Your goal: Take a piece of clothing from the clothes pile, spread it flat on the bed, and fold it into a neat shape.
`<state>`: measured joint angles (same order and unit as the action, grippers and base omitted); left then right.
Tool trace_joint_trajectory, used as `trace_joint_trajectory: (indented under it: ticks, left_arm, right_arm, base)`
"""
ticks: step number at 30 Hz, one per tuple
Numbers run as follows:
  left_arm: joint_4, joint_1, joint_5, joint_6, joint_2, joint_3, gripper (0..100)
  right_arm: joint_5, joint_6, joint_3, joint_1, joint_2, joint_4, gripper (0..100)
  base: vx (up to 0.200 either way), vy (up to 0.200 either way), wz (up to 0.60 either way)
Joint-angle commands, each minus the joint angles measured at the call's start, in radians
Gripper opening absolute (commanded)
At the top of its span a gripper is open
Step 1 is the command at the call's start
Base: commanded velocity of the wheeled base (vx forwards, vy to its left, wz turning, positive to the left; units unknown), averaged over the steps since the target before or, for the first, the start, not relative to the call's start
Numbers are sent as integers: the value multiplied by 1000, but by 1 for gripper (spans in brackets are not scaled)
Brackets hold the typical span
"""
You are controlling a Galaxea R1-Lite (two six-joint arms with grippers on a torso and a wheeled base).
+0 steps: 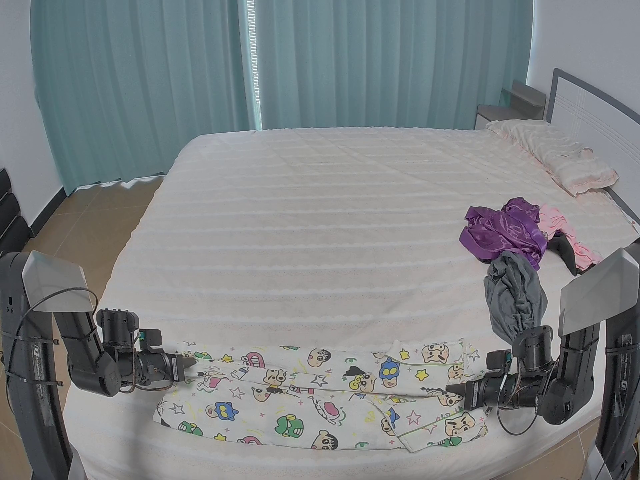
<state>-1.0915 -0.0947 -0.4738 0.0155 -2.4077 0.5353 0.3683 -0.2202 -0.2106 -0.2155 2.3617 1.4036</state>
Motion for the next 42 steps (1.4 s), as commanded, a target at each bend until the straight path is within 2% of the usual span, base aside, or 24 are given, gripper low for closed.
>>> trace_joint_trajectory:
  ticks: [1,2,10,16,20,23,26,27,28,29,31,32,33,35,36,37,39,42]
  left_arm:
    - [1,1,0,4,-5,5,0]
    - [1,1,-2,7,-4,3,100]
    - [1,-19,1,73,2,28,100]
    - [1,-60,-3,127,47,26,100]
    - [1,-94,-68,172,102,5,100]
    - [1,-112,-85,202,127,2,100]
    - [-1,-145,-94,300,173,0,100]
    - [-2,-151,-111,402,208,-1,100]
    - [-2,-152,-114,425,216,-1,100]
    - [-8,-157,-131,563,260,-8,100]
    - [-11,-157,-140,759,320,-17,100]
    - [-11,-155,-141,836,340,-17,100]
    - [-11,-154,-141,863,346,-18,100]
    - [-13,-140,-143,1083,372,-14,100]
    - [-13,-137,-143,1106,372,-12,100]
    - [-15,-125,-143,1198,369,-5,100]
    - [-25,-115,-146,1241,360,-1,100]
    - [-93,-102,-155,1236,302,-1,100]
  right_arm:
    - [-3,1,0,-1,5,3,100]
    - [-3,-1,2,1,5,8,100]
    - [-19,-4,5,12,-19,15,100]
    - [-20,-4,19,59,-45,41,100]
    - [-20,-4,37,107,-48,74,100]
    - [-17,-8,48,131,-55,112,100]
    - [-9,-31,66,156,-91,156,100]
    - [-5,-80,76,148,-127,156,100]
    - [-3,-93,77,145,-133,156,100]
    - [8,-162,79,120,-160,153,100]
    - [4,-225,68,77,-160,153,100]
    - [3,-242,65,64,-154,153,100]
    - [4,-246,65,59,-151,152,100]
    - [1,-258,47,21,-88,153,100]
    - [0,-258,45,18,-79,153,100]
    - [-6,-258,39,5,-38,156,100]
    - [-12,-258,34,2,-6,156,100]
    - [-15,-258,-7,-13,18,150,100]
  base:
    - [0,0,0]
    - [0,0,0]
    - [0,0,0]
    - [0,0,0]
    - [0,0,0]
    - [0,0,0]
    - [0,0,0]
    - [0,0,0]
    - [0,0,0]
    - [0,0,0]
    - [0,0,0]
    - [0,0,0]
    - [0,0,0]
    - [0,0,0]
    - [0,0,0]
    - [0,0,0]
    - [0,0,0]
    - [0,0,0]
